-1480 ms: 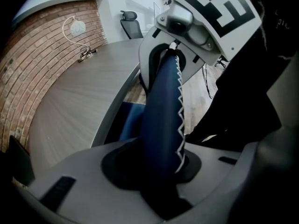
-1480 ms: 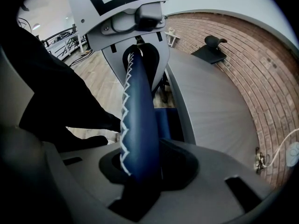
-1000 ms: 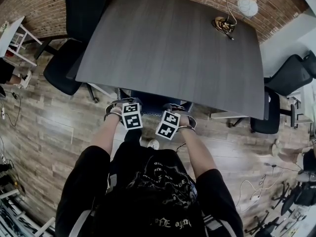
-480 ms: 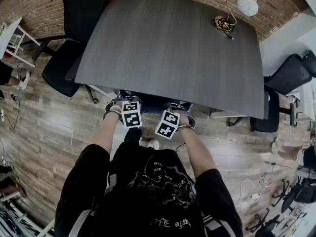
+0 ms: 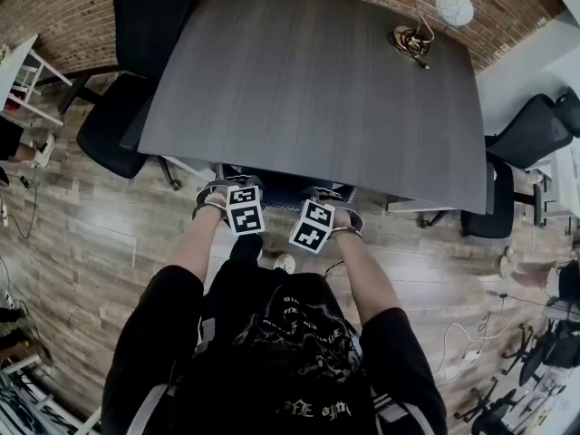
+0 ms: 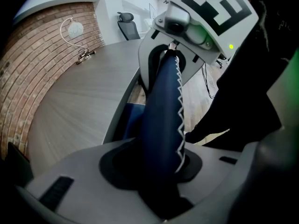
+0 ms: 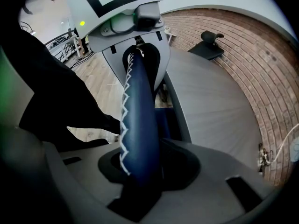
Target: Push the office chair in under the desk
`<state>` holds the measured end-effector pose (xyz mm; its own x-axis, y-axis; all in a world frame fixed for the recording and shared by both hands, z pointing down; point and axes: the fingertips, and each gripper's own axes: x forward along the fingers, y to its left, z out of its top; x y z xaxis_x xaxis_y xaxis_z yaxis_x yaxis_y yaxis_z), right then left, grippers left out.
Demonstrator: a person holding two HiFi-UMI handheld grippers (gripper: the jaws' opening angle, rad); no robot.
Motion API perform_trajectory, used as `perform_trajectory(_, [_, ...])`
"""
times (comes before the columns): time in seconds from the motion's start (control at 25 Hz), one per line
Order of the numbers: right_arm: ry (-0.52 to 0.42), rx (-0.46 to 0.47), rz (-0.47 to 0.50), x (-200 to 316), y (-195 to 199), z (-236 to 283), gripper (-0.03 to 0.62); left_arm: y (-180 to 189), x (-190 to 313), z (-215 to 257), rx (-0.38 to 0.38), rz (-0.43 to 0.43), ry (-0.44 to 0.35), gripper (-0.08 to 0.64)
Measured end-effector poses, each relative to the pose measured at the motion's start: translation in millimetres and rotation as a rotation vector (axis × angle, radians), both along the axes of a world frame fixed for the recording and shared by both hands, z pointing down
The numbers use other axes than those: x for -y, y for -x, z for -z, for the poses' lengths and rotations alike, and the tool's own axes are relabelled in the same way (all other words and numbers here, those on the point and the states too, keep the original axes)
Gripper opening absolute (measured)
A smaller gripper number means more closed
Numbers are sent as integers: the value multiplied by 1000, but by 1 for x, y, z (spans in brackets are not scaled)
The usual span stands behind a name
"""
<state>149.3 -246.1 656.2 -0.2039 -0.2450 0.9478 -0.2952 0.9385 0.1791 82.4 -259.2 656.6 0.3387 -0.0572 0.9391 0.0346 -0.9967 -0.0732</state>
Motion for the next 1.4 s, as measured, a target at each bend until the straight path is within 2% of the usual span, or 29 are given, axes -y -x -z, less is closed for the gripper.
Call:
perform_trajectory(0.16, [23, 0, -1, -3, 0, -1, 130, 2, -2, -1, 12, -6, 19, 154])
perform_trajectory(0.36, [99, 8, 24, -10, 5, -2, 197, 3, 0, -2, 8, 24, 19, 172])
perform_trajectory(0.48, [127, 7, 47, -17, 9, -2, 241, 0, -3, 1, 0, 51, 59, 200])
perform_trajectory(0.72, [153, 92, -6, -18, 16, 17, 253, -3, -9, 24, -76, 83, 139, 247])
perform_trajectory(0.92, [90, 179, -58, -7, 16, 47, 253, -5, -8, 48, -149, 121, 143, 250])
perform_trajectory(1.04, [58, 233, -104, -1, 14, 66, 256, -9, -4, 69, -230, 177, 135, 250])
perform_trajectory(1.2, [4, 320, -170, 3, 11, 86, 259, -23, 3, 107, -401, 277, 126, 250])
perform_trajectory(1.4, [-159, 514, -323, 24, 3, 128, 259, -24, 19, 144, -609, 435, 14, 250])
